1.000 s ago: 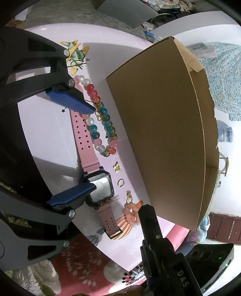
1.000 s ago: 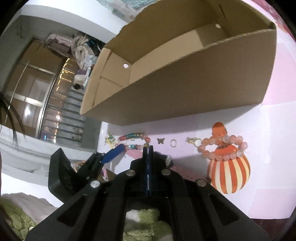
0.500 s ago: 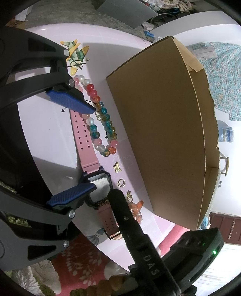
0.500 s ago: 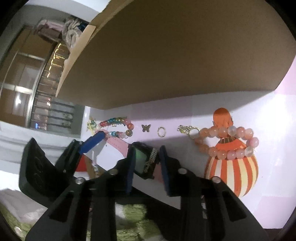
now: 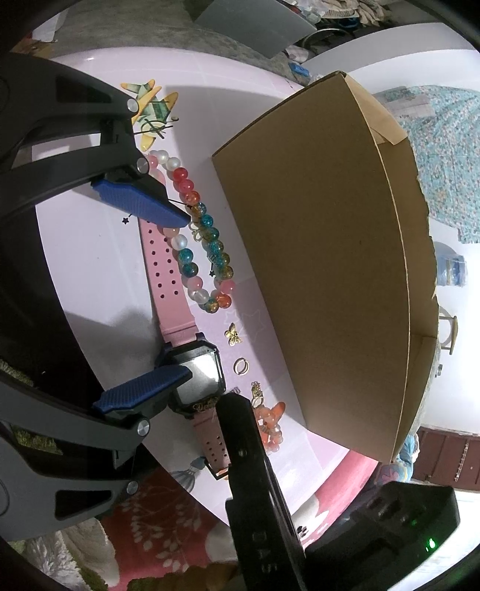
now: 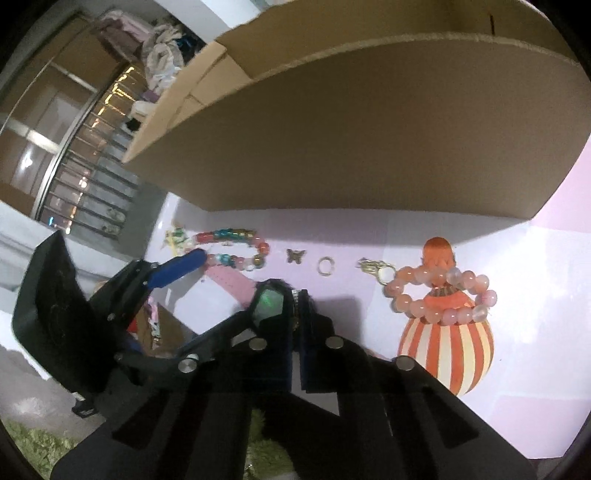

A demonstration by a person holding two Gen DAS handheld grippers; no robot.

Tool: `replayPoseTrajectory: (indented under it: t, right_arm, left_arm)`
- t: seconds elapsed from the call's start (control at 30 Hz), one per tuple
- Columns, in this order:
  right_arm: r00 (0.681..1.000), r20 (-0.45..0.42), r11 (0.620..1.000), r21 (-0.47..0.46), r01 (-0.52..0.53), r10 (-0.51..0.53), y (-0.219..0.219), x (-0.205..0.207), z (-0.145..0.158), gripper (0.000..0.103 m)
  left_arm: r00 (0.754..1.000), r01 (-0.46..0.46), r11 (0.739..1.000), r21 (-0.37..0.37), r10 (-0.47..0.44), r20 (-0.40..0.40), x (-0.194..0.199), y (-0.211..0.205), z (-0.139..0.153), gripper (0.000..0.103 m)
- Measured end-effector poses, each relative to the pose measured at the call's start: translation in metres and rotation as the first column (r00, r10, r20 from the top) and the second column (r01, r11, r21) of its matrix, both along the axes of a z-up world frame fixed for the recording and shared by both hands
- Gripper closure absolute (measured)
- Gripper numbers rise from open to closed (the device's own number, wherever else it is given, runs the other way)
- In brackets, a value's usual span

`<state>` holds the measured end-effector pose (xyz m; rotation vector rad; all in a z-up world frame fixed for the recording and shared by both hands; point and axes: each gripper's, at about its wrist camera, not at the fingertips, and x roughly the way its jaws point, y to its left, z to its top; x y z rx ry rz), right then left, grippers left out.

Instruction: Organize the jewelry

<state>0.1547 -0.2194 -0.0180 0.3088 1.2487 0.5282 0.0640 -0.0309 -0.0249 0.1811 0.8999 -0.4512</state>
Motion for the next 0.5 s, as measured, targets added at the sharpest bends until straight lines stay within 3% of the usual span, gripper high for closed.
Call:
replayPoseTrajectory:
  t: [0.37, 0.5]
  right_arm:
    - [1.0, -0.003, 0.996, 0.089, -0.009, 0.009, -0.007, -0.012, 0.013, 0.102]
    - [0.999, 0.041, 1.0, 0.006, -0.018, 0.017, -0.005, -0.012, 0.02, 0.1]
  left_arm:
    - [1.0, -0.003, 1.0, 0.003, 0.003, 0.0, 0.0, -0.002, 0.0, 0.03]
    - [1.0, -0.003, 1.0, 0.003, 0.003, 0.0, 0.0, -0.002, 0.0, 0.03]
